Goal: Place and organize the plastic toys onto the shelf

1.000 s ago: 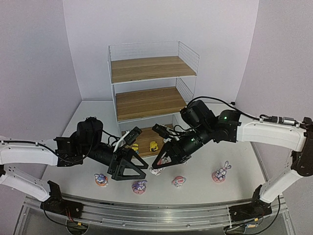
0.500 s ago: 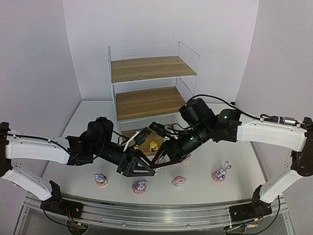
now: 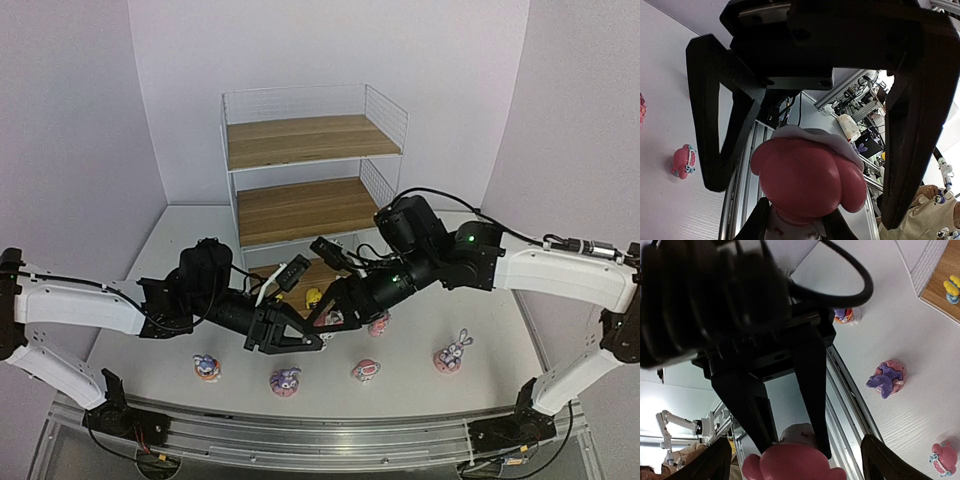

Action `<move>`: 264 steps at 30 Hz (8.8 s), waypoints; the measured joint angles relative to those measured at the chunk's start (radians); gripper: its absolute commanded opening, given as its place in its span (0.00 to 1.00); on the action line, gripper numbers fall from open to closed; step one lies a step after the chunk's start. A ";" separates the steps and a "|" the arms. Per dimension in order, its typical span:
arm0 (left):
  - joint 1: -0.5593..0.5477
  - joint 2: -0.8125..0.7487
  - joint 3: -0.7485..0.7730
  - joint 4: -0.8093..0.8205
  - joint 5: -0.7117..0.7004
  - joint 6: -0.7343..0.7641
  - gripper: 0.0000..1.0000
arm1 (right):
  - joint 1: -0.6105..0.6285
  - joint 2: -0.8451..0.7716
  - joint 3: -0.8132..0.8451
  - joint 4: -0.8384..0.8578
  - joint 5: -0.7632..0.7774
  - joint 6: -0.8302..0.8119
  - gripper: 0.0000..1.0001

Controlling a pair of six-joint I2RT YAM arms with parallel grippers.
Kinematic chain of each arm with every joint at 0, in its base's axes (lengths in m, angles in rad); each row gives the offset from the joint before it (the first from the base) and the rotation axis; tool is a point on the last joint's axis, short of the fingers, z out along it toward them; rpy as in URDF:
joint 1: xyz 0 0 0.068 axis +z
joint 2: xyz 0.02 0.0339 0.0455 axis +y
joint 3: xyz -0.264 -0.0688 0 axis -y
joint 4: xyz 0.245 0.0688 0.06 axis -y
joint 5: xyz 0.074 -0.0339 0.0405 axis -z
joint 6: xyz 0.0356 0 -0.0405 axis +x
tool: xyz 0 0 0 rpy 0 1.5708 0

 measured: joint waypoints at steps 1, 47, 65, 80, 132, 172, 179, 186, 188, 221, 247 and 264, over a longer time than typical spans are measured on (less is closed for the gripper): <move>-0.002 -0.001 0.000 -0.001 -0.012 -0.007 0.00 | 0.000 -0.014 -0.003 0.004 0.031 -0.001 0.93; -0.005 -0.020 0.058 -0.061 -0.396 -0.060 0.00 | -0.005 -0.140 -0.281 0.509 0.350 0.201 0.50; -0.006 -0.015 0.104 -0.114 -0.441 -0.066 0.81 | 0.012 -0.205 -0.301 0.523 0.451 0.234 0.02; -0.005 -0.269 0.075 -0.409 -0.705 -0.096 1.00 | 0.015 -0.202 -0.062 0.256 0.907 0.097 0.03; -0.005 -0.455 0.063 -0.858 -1.122 -0.324 1.00 | -0.041 0.194 0.213 0.276 1.362 -0.074 0.08; -0.005 -0.460 0.044 -0.854 -1.129 -0.327 1.00 | -0.042 0.178 0.054 0.539 1.382 -0.184 0.49; -0.005 -0.460 0.043 -0.855 -1.130 -0.327 1.00 | -0.042 0.179 0.054 0.540 1.389 -0.183 0.61; -0.005 -0.470 0.043 -0.857 -1.139 -0.328 1.00 | -0.042 0.180 0.054 0.542 1.399 -0.179 0.68; -0.005 -0.477 0.043 -0.857 -1.140 -0.329 1.00 | -0.042 0.180 0.054 0.543 1.400 -0.177 0.68; -0.005 -0.497 0.042 -0.856 -1.137 -0.330 1.00 | -0.042 0.014 0.037 0.351 1.189 -0.094 0.98; -0.005 -0.507 0.001 -0.838 -1.111 -0.330 1.00 | -0.042 0.096 0.107 0.270 0.913 0.007 0.98; -0.005 -0.510 0.001 -0.836 -1.111 -0.330 1.00 | -0.039 0.141 0.126 0.300 0.966 -0.038 0.98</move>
